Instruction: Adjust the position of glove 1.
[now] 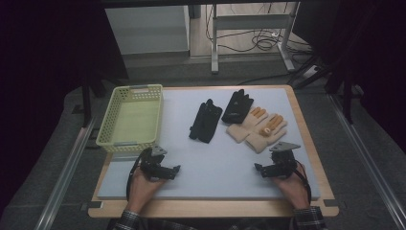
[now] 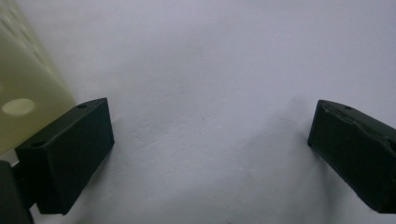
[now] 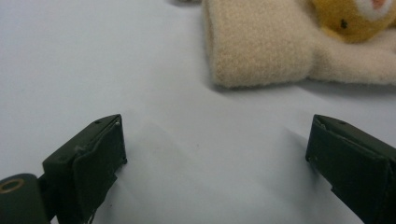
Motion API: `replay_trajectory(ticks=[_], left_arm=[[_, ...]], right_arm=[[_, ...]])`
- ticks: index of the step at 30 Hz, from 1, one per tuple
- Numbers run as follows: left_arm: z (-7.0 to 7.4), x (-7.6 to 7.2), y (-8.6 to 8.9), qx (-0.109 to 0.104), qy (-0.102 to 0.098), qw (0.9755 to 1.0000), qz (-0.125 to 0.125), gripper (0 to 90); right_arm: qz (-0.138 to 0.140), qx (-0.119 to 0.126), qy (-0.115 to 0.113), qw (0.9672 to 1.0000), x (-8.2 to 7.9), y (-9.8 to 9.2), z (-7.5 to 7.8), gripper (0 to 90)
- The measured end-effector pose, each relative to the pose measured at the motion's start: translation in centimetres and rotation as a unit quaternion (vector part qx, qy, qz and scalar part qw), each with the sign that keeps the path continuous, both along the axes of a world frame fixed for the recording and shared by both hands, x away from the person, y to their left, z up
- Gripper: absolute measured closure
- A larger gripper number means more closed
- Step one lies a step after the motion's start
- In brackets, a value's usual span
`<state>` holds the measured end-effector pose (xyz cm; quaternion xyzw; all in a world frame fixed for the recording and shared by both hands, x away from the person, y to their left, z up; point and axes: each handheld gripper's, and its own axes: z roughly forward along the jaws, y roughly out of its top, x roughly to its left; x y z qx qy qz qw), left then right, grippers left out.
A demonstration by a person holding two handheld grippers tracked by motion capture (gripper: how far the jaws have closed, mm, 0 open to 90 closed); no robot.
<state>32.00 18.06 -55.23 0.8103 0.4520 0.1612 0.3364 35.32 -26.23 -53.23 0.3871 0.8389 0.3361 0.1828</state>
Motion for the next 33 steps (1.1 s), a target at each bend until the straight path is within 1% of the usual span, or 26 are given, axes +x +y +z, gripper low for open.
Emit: replay_trajectory(ticks=[26, 29, 33], left_arm=[[-0.01, -0.02, 0.0, -0.002, 0.001, 1.0, 0.001, 0.5], [-0.01, -0.01, 0.02, -0.001, 0.001, 1.0, 0.001, 0.5], [-0.01, -0.02, 0.01, -0.002, 0.001, 1.0, 0.001, 0.5]], right_arm=[[0.001, 0.001, 0.0, 1.0, 0.05, -0.06, 0.05, 5.1], [-0.002, 0.005, -0.001, 1.0, 0.02, -0.25, 0.16, 8.9], [-0.003, 0.009, 0.003, 0.9999, 0.03, -0.48, 0.37, 11.2]])
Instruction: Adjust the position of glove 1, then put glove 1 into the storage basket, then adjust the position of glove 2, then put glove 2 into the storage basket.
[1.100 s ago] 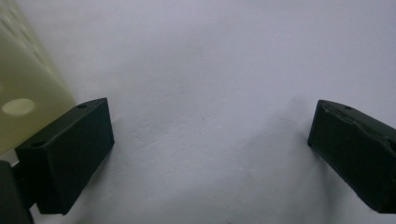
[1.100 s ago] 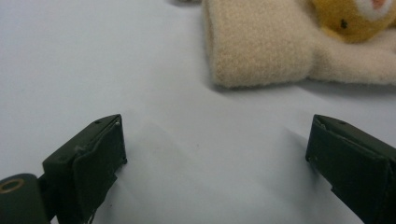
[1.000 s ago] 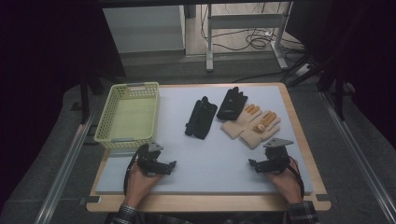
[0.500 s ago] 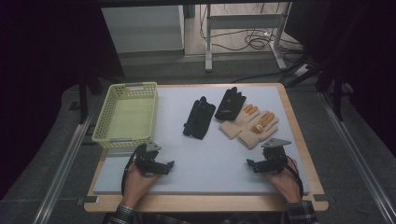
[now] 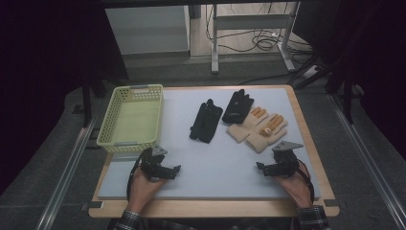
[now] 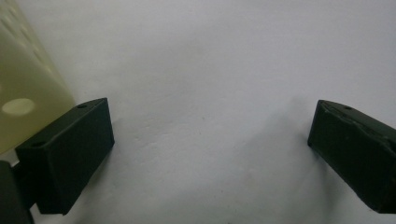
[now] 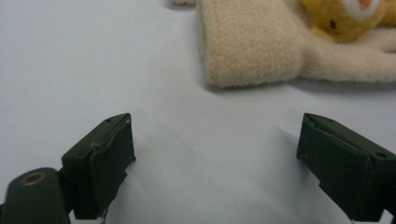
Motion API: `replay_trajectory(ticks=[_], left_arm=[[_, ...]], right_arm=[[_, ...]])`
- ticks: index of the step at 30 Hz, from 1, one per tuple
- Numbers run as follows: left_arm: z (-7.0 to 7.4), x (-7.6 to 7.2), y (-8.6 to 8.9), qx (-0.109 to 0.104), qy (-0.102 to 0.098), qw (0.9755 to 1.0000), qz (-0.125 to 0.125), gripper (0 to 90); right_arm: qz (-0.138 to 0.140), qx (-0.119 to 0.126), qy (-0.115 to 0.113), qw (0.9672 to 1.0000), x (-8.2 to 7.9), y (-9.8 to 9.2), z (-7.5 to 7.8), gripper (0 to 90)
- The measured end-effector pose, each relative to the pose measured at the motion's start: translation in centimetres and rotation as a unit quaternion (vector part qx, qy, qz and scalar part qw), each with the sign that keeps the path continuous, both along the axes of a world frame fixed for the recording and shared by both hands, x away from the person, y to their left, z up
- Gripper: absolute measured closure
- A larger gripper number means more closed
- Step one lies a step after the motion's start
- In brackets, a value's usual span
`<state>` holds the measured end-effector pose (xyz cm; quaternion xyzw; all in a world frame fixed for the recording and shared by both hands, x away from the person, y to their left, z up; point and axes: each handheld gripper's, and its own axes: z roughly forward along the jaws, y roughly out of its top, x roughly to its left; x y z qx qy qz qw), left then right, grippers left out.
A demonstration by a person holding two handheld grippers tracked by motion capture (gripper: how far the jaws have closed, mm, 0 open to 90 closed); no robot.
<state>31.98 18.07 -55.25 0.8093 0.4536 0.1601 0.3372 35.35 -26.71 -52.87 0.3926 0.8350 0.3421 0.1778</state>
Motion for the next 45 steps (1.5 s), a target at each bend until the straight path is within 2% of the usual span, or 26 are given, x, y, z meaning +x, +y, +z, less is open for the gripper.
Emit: replay_trajectory(ticks=[9, 20, 27, 41, 45], left_arm=[[0.0, 0.0, 0.0, 0.0, 0.0, 1.0, 0.0, 0.6], [0.0, 0.0, 0.0, 0.0, -0.001, 1.0, 0.0, 0.6], [0.0, 0.0, 0.0, 0.0, -0.001, 1.0, 0.0, 0.6], [0.0, 0.0, 0.0, 0.001, -0.001, 1.0, -0.001, 0.6], [0.0, 0.0, 0.0, 0.0, -0.001, 1.0, 0.0, 0.6]], right_arm=[[0.015, 0.001, -0.005, 0.9999, 0.0, 0.5, 0.8, 12.8], [0.037, 0.0, -0.014, 0.9992, 1.0, 2.9, 2.1, 12.8], [0.038, 0.014, -0.008, 0.9992, 2.7, 4.4, 2.4, 12.8], [0.049, 0.009, -0.007, 0.9987, 5.5, 7.7, 2.2, 13.9], [0.056, 0.012, -0.009, 0.9983, 6.3, 9.0, 2.2, 16.7]])
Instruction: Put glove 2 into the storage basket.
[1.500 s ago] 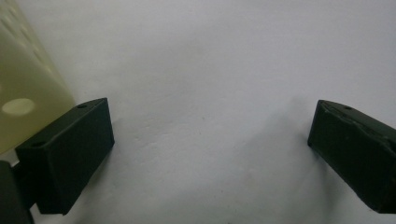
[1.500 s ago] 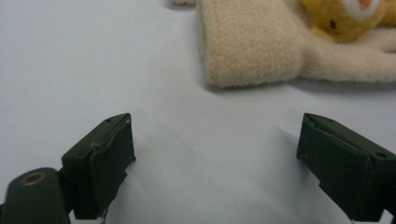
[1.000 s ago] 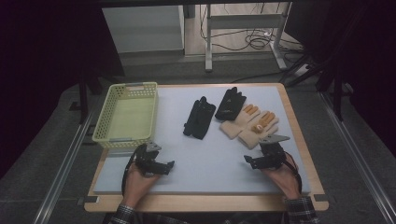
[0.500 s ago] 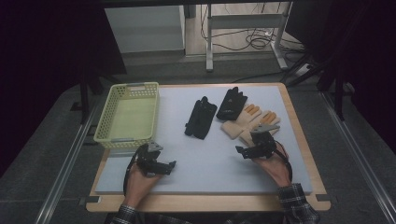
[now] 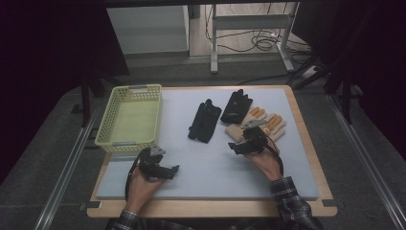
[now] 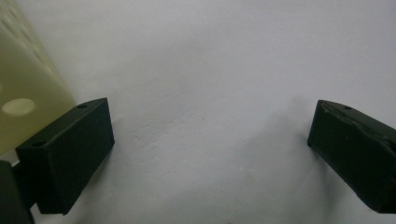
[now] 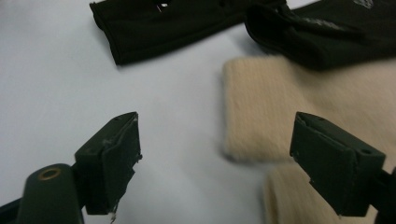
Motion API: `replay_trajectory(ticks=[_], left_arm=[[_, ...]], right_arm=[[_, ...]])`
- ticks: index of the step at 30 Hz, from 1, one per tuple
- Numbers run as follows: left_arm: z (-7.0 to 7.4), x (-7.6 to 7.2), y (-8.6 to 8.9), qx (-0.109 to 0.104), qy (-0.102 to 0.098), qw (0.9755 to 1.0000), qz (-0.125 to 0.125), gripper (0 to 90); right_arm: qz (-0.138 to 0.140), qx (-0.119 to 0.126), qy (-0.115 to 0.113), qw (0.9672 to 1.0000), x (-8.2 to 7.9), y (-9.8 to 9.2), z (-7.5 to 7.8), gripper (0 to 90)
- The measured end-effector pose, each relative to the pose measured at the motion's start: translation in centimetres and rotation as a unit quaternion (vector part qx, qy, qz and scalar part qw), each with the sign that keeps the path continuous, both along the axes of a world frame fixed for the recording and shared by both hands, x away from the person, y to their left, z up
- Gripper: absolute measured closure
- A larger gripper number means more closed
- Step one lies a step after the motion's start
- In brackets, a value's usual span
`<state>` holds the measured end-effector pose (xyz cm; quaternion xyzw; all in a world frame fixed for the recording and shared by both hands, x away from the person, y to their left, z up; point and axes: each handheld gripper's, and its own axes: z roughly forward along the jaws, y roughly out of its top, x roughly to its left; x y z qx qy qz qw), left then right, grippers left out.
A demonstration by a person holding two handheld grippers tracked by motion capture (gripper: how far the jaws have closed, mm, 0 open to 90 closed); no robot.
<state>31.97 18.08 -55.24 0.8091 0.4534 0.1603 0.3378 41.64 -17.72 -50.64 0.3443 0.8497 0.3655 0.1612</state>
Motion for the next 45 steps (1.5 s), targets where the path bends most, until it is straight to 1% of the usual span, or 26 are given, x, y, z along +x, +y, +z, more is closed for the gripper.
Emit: replay_trajectory(ticks=[2, 3, 10, 16, 23, 27, 30, 31, 33, 35, 38, 39, 42, 43, 45], left_arm=[[0.0, 0.0, 0.0, 0.001, -0.001, 1.0, -0.001, 0.6], [0.0, 0.0, 0.0, 0.0, 0.0, 1.0, 0.0, 0.6], [0.0, 0.0, 0.0, 0.0, 0.0, 1.0, 0.0, 0.6], [0.0, 0.0, 0.0, 0.0, 0.0, 1.0, 0.0, 0.6], [0.0, 0.0, 0.0, -0.001, 0.0, 1.0, 0.0, 0.6], [0.0, 0.0, 0.0, 0.0, -0.001, 1.0, -0.001, 0.6], [0.0, 0.0, 0.0, 0.0, 0.001, 1.0, -0.001, 0.6], [0.0, 0.0, 0.0, -0.001, 0.001, 1.0, 0.0, 0.6], [0.0, 0.0, 0.0, 0.0, 0.001, 1.0, -0.001, 0.6], [0.0, 0.0, 0.0, 0.0, 0.001, 1.0, -0.001, 0.6], [0.0, 0.1, 0.1, 0.002, 0.0, 1.0, -0.002, 0.6], [0.0, 0.0, 0.0, 0.0, 0.0, 1.0, -0.002, 0.6], [0.0, 0.0, 0.0, -0.001, 0.001, 1.0, 0.0, 0.6], [0.0, 0.0, 0.0, -0.001, 0.001, 1.0, 0.0, 0.6], [0.0, 0.0, 0.0, 0.0, 0.0, 1.0, -0.002, 0.6]], right_arm=[[0.007, -0.001, 0.0, 1.0, 0.7, 1.0, 0.0, 21.0], [0.007, -0.001, 0.0, 1.0, 0.7, 1.0, 0.0, 21.0], [0.023, 0.003, 0.01, 0.9997, 2.3, 3.0, -0.2, 33.7], [0.028, 0.005, 0.017, 0.9994, 3.8, 4.8, -0.4, 40.3], [0.031, 0.003, 0.013, 0.9994, 5.8, 7.0, -0.6, 47.0], [0.031, 0.001, 0.011, 0.9995, 6.7, 8.1, -0.5, 45.9], [0.03, 0.01, 0.012, 0.9994, 7.5, 9.0, -0.6, 39.2], [0.029, 0.007, 0.016, 0.9994, 7.7, 9.4, -0.7, 36.1], [0.031, 0.004, 0.015, 0.9994, 8.2, 10.0, -1.0, 32.1], [0.026, 0.003, 0.016, 0.9995, 8.6, 10.6, -1.3, 27.7], [0.022, 0.003, 0.014, 0.9997, 9.2, 11.1, -1.8, 23.7], [0.017, -0.003, 0.013, 0.9998, 9.4, 11.3, -2.0, 22.6], [0.015, -0.016, 0.016, 0.9996, 10.0, 11.7, -2.4, 20.5], [0.014, -0.014, 0.023, 0.9995, 10.1, 11.8, -2.4, 20.9], [0.018, -0.014, 0.029, 0.9993, 10.2, 11.8, -2.4, 23.8]])
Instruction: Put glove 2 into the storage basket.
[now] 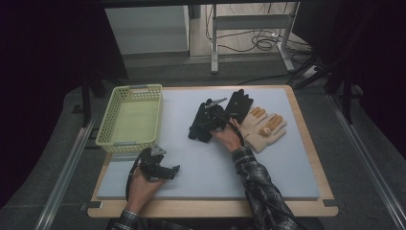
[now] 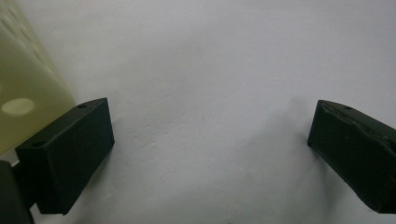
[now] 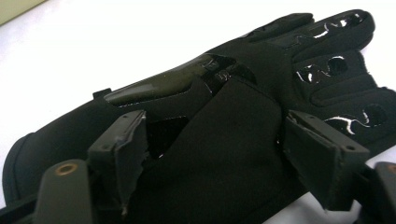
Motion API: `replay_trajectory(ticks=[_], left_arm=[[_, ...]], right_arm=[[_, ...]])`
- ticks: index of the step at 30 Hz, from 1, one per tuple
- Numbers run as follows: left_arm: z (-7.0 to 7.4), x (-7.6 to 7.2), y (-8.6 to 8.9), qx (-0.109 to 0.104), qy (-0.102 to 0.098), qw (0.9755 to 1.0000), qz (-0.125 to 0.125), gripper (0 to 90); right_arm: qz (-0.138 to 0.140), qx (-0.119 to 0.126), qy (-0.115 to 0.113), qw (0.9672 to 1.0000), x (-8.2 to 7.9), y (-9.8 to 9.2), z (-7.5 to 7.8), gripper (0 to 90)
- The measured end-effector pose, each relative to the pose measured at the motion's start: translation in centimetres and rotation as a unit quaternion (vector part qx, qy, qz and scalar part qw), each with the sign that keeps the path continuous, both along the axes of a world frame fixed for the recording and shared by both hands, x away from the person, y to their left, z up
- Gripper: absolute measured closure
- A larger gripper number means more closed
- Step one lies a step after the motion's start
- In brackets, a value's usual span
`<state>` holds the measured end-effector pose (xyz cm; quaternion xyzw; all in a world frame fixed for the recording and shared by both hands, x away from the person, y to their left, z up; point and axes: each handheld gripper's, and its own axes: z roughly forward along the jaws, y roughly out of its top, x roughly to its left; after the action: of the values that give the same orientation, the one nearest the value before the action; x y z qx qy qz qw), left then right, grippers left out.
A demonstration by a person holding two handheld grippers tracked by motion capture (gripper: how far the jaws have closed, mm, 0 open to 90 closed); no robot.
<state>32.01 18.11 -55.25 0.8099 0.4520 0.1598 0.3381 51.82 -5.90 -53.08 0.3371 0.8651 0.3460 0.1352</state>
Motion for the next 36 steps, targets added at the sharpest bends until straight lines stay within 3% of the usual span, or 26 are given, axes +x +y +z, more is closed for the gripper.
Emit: replay_trajectory(ticks=[3, 5, 6, 7, 10, 17, 23, 26, 28, 30, 36], left_arm=[[0.0, 0.0, 0.0, -0.001, 0.001, 1.0, 0.001, 0.6], [0.0, 0.0, 0.0, -0.001, 0.001, 1.0, 0.001, 0.6], [0.0, 0.0, 0.0, -0.001, 0.001, 1.0, 0.002, 0.6], [0.0, 0.0, 0.0, -0.001, 0.001, 1.0, 0.001, 0.6], [0.0, 0.0, 0.0, -0.001, 0.001, 1.0, 0.001, 0.6], [0.0, 0.0, 0.0, 0.003, 0.002, 1.0, -0.001, 0.6], [0.0, 0.0, 0.0, 0.004, 0.001, 1.0, -0.002, 0.6], [0.0, 0.0, 0.0, 0.003, 0.002, 1.0, -0.001, 0.6], [0.0, 0.0, 0.0, 0.003, 0.002, 1.0, -0.001, 0.6], [0.0, 0.0, 0.0, 0.003, 0.002, 1.0, -0.001, 0.6], [0.0, 0.0, 0.0, -0.001, -0.001, 1.0, 0.003, 0.6]], right_arm=[[0.004, 0.003, 0.004, 1.0, 0.0, -0.1, 0.0, 32.7], [0.009, 0.006, 0.006, 0.9999, -0.1, -0.3, 0.2, 46.5], [0.001, -0.002, -0.003, 1.0, -0.2, -0.4, 0.2, 55.6], [0.003, -0.007, -0.015, 0.9999, -0.2, -0.5, 0.1, 58.7], [-0.003, -0.005, -0.019, 0.9998, -0.5, -0.6, 0.1, 75.9], [0.005, -0.023, -0.03, 0.9993, -1.0, -0.3, 0.7, 79.4], [0.025, 0.005, -0.026, 0.9993, -2.4, -1.4, 2.5, 79.4], [0.036, 0.025, -0.019, 0.9989, -4.3, -2.2, 4.1, 79.3], [0.04, 0.025, -0.02, 0.9987, -4.8, -2.3, 4.4, 79.2], [0.051, 0.025, -0.025, 0.9981, -6.6, -2.7, 5.2, 79.1], [0.065, 0.041, -0.016, 0.9969, -11.0, -3.7, 5.8, 78.8]])
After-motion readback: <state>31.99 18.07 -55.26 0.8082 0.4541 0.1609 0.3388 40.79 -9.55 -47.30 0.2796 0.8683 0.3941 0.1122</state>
